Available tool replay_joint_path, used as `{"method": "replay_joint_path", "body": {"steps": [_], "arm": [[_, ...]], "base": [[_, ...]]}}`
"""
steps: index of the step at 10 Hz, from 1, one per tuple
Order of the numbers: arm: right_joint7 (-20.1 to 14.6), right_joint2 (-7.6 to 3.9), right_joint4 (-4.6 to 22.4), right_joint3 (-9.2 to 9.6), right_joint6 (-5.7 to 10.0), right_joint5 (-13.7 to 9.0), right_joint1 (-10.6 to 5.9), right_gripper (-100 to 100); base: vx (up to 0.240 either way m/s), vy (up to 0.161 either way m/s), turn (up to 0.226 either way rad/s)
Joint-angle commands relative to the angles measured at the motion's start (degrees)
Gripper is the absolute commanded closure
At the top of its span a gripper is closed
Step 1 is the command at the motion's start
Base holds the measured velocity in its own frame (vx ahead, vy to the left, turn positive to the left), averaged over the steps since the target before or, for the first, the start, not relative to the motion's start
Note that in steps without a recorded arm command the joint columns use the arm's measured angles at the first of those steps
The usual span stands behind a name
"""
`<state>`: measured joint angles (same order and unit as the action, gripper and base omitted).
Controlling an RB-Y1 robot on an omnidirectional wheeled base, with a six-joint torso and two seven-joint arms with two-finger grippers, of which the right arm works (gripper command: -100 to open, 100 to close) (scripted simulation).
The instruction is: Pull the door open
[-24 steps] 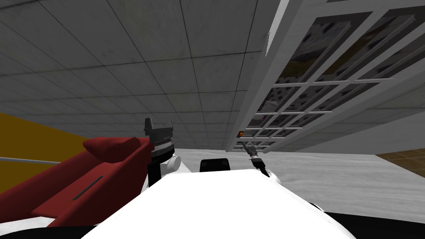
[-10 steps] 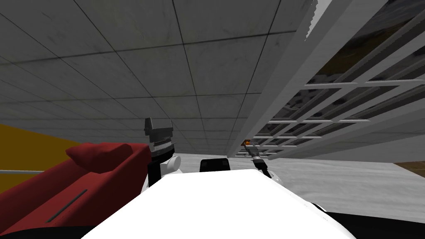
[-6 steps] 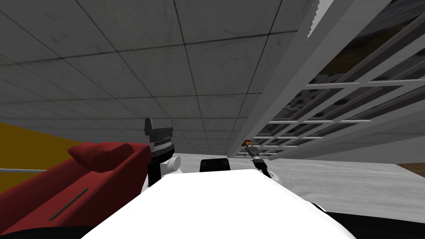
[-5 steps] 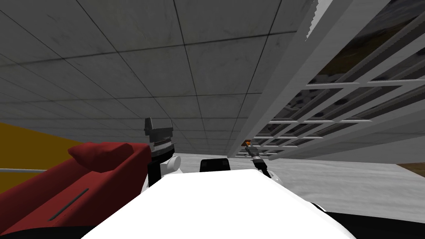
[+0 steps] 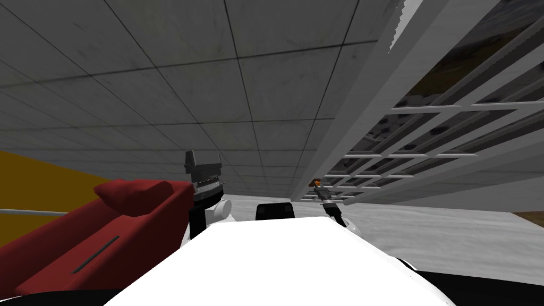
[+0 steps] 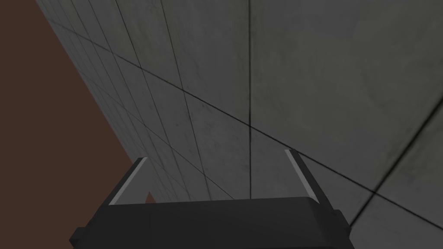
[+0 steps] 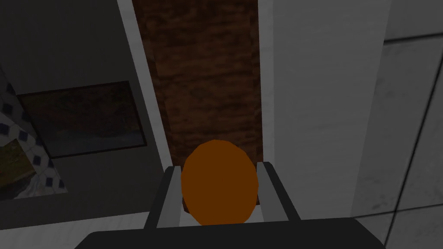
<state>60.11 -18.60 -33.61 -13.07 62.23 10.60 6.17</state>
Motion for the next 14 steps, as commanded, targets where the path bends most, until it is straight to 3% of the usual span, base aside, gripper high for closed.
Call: {"method": "replay_joint_path", "body": {"steps": [1, 14], "arm": [[-1.9, 0.08, 0.0, 0.28, -0.13, -0.5, -0.01, 100], [-19.7, 0.44, -0.3, 3.04, -1.56, -5.6, -1.14, 100]], "base": [[-0.040, -0.014, 0.030], [-0.045, -0.015, 0.036]]}}
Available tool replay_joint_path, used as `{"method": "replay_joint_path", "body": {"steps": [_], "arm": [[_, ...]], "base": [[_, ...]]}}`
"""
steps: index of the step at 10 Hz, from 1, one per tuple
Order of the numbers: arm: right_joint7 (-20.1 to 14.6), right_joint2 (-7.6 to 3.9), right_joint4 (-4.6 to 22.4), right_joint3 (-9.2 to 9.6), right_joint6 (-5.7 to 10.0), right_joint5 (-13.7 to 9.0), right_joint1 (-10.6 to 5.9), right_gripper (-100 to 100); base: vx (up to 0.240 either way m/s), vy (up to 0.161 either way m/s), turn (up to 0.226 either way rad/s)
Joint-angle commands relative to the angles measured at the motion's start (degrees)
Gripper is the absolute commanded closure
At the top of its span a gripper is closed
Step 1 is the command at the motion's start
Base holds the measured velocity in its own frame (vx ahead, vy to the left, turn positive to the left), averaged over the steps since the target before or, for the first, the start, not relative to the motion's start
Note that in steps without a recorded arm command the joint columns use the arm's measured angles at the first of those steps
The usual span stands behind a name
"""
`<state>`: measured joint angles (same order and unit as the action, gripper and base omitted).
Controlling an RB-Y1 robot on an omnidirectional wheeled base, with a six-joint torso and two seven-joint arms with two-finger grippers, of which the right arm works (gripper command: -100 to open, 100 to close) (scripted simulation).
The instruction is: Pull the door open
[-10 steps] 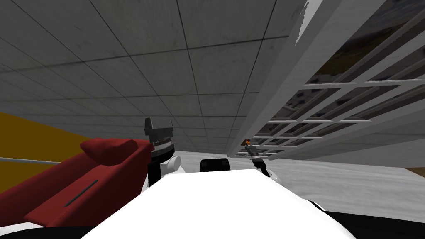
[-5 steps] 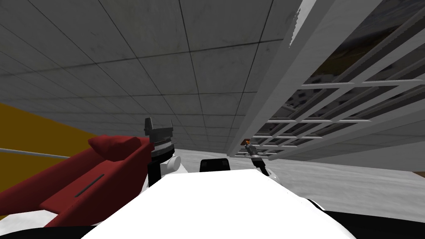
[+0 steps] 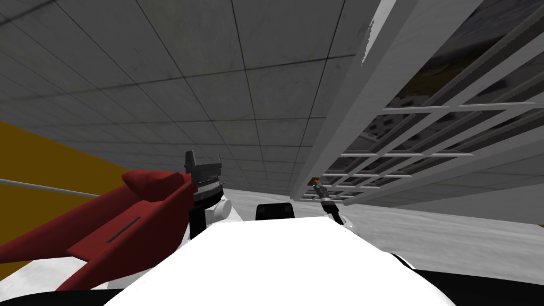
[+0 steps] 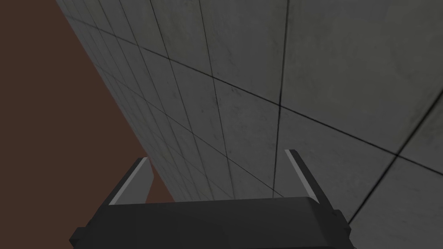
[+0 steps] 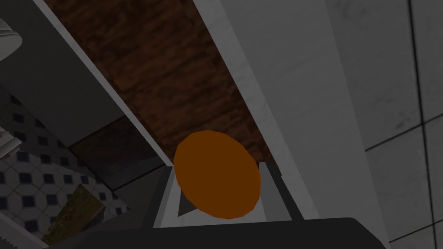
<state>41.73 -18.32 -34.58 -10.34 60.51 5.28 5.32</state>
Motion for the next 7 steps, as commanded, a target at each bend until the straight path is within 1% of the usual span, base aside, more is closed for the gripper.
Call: {"method": "replay_joint_path", "body": {"steps": [1, 3, 4, 5, 6, 7], "arm": [[-1.6, 0.16, 0.6, 0.31, 0.16, -0.3, -0.29, 100], [-5.2, 0.24, 0.6, 0.91, -0.15, -1.4, -0.54, 100], [-5.7, 0.24, 0.6, 0.91, -0.15, -1.4, -0.54, 100], [-7.8, 0.28, 0.5, 1.24, -0.32, -2.0, -0.67, 100], [-9.3, 0.32, 0.5, 1.57, -0.49, -2.6, -0.81, 100], [-10.1, 0.32, 0.5, 1.57, -0.49, -2.6, -0.81, 100]], "base": [[-0.033, -0.017, 0.026], [-0.036, -0.017, 0.041], [-0.029, -0.013, 0.027], [-0.030, -0.006, 0.026], [-0.057, -0.018, 0.051], [-0.041, -0.018, 0.031]]}}
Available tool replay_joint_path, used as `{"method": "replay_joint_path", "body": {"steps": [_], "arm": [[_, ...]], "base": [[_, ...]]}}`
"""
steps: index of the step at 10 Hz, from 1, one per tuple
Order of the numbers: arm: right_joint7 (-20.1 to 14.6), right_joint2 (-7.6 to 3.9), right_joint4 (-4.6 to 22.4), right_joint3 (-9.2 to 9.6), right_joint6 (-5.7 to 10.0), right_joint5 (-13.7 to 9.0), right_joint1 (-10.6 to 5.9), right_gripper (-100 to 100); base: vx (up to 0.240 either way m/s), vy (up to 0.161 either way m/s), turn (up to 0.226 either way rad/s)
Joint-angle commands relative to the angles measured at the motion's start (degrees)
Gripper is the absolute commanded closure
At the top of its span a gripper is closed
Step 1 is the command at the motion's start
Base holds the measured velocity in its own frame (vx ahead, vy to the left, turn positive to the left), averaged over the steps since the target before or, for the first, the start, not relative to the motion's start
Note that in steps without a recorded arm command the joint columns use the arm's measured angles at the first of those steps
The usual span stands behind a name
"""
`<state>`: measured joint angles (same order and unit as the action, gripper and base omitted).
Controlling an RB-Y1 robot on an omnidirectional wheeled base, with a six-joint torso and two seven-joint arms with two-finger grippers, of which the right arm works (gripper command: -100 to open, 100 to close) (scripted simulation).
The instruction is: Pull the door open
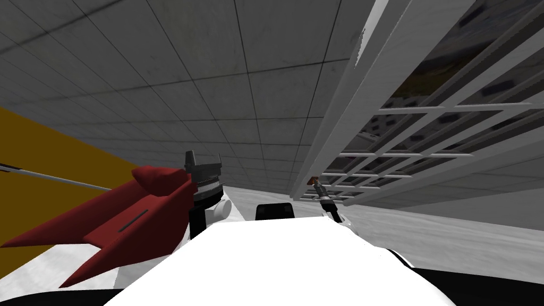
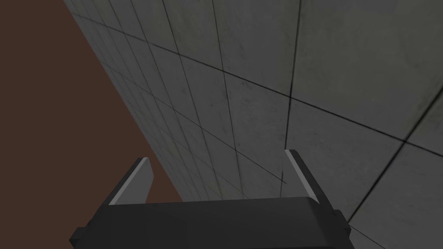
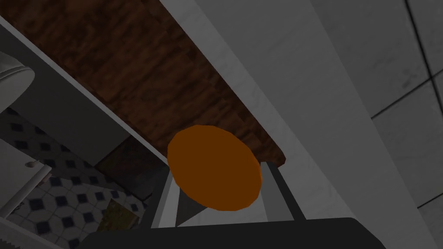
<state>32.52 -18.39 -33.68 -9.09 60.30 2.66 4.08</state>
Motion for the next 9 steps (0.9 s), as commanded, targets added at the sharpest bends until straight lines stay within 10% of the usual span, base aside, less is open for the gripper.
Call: {"method": "replay_joint_path", "body": {"steps": [1, 9], "arm": [[-2.9, 0.43, -0.5, 0.66, -0.45, -0.6, 0.30, 100], [-12.3, 0.61, -0.7, 2.07, -1.18, -3.2, -0.28, 100]], "base": [[-0.033, -0.019, 0.031], [-0.032, -0.015, 0.033]]}}
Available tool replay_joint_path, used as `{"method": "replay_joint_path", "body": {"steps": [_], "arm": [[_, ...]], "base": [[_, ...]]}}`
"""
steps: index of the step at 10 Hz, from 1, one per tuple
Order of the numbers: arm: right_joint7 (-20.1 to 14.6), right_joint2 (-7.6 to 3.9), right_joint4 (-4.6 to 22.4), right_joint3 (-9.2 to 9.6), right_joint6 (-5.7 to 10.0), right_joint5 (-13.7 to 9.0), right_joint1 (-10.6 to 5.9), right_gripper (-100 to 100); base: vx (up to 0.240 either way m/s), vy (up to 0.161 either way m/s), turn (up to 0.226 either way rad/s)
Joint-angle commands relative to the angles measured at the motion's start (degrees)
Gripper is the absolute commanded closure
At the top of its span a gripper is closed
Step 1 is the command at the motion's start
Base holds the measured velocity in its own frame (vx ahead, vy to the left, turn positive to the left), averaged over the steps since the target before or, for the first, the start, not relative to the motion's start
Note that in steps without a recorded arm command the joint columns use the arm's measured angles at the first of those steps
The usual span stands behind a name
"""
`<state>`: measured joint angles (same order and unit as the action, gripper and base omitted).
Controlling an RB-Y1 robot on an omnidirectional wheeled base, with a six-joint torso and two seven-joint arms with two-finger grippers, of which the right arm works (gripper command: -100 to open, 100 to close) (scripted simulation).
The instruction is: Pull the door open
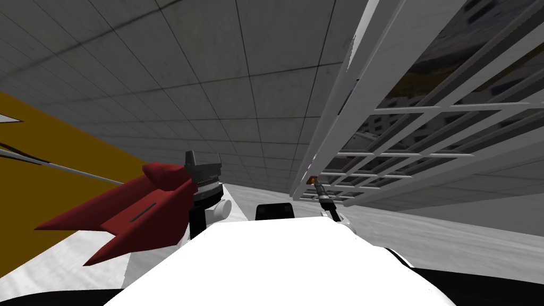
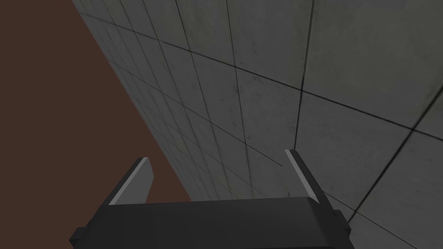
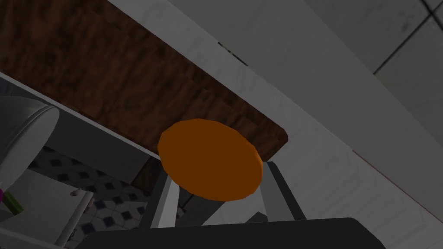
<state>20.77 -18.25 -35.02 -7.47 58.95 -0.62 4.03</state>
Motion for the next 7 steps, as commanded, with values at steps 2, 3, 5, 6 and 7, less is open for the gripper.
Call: {"method": "replay_joint_path", "body": {"steps": [2, 3, 5, 6, 7], "arm": [[-4.3, 0.57, 0.6, 1.17, -0.21, -1.3, -0.53, 100], [-5.2, 0.57, 0.6, 1.17, -0.21, -1.3, -0.53, 100], [-7.5, 0.61, 0.5, 1.54, -0.40, -2.0, -0.68, 100], [-9.7, 0.66, 0.5, 1.93, -0.60, -2.7, -0.84, 100], [-11.2, 0.71, 0.4, 2.32, -0.80, -3.4, -1.00, 100]], "base": [[-0.044, -0.022, 0.050], [-0.044, -0.016, 0.026], [-0.028, -0.014, 0.031], [-0.032, -0.015, 0.046], [-0.050, -0.025, 0.049]]}}
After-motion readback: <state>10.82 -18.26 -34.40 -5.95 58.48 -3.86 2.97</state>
